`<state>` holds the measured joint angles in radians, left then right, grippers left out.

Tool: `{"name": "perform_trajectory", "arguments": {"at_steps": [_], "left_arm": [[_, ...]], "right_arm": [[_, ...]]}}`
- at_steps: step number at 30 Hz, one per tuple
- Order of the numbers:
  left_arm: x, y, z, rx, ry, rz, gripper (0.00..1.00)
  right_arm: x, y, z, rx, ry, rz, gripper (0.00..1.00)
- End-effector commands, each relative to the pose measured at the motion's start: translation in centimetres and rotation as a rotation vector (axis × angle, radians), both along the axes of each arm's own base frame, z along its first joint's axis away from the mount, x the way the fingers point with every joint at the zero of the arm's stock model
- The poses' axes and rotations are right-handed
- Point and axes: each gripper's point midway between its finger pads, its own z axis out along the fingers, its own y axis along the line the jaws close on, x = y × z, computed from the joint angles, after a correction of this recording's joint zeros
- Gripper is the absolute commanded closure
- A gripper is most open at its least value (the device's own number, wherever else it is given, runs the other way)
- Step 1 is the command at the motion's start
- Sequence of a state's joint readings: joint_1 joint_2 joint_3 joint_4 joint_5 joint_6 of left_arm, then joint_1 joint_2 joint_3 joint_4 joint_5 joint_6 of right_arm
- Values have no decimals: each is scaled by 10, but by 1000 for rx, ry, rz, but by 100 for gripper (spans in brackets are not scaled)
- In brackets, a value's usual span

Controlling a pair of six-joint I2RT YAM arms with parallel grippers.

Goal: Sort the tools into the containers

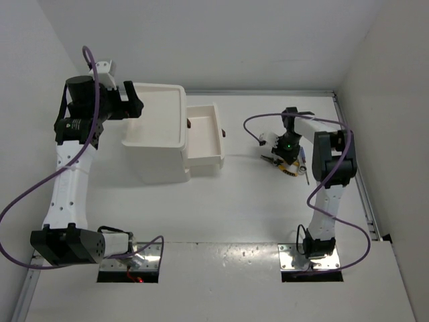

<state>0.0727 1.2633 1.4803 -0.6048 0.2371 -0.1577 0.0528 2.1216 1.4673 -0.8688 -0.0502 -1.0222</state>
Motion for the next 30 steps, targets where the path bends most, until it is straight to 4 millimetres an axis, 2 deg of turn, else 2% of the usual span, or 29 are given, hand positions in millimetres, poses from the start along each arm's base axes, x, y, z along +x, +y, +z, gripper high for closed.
{"name": "perform_trajectory", "arguments": {"at_steps": [1,2,4,7,10,12,13,15,16,17,18,20,23,25,26,28,29,30], "left_arm": [[1,0,0,4,-9,4,1],[1,0,0,4,-9,4,1],[1,0,0,4,-9,4,1],[-1,0,3,4,-18,4,1],[-3,0,2,4,-18,4,1],[-3,0,2,4,-18,4,1],[-2,-2,4,1,-27,-4,1],[-3,-2,0,-8,-16,-1,1],[-3,-2,0,-8,-16,-1,1],[-2,-4,3,-19,-24,-6,1],[-2,-4,3,-19,-24,-6,1],[-1,-6,5,-30,-32,-12,1],[-1,-6,5,-30,-32,-12,1],[-1,-4,5,-34,-30,3,1],[0,-2,5,-30,-30,13,1],[0,0,4,-33,-28,30,1],[1,3,8,-37,-36,52,1],[1,5,8,-34,-36,62,1]], "right_arm": [[-4,-5,-13,-51,-18,11,81],[-6,-5,-11,-51,-21,11,88],[-8,-4,-9,-41,-29,2,95],[-21,9,4,29,-11,-38,100],[-38,37,32,147,13,-60,100],[-48,49,47,200,20,-57,100],[-55,60,63,245,9,-43,100],[-65,67,76,275,7,-31,100],[-70,79,83,298,8,-2,100],[-79,81,94,313,15,-1,100],[-86,90,100,347,29,15,100],[-93,100,114,383,41,-13,100],[-92,121,136,467,37,-83,100],[-81,136,154,544,26,-140,100],[-69,149,173,615,7,-213,100],[-57,163,186,688,16,-283,100],[-48,174,201,745,37,-373,100],[-32,183,209,781,0,-401,100]]}}
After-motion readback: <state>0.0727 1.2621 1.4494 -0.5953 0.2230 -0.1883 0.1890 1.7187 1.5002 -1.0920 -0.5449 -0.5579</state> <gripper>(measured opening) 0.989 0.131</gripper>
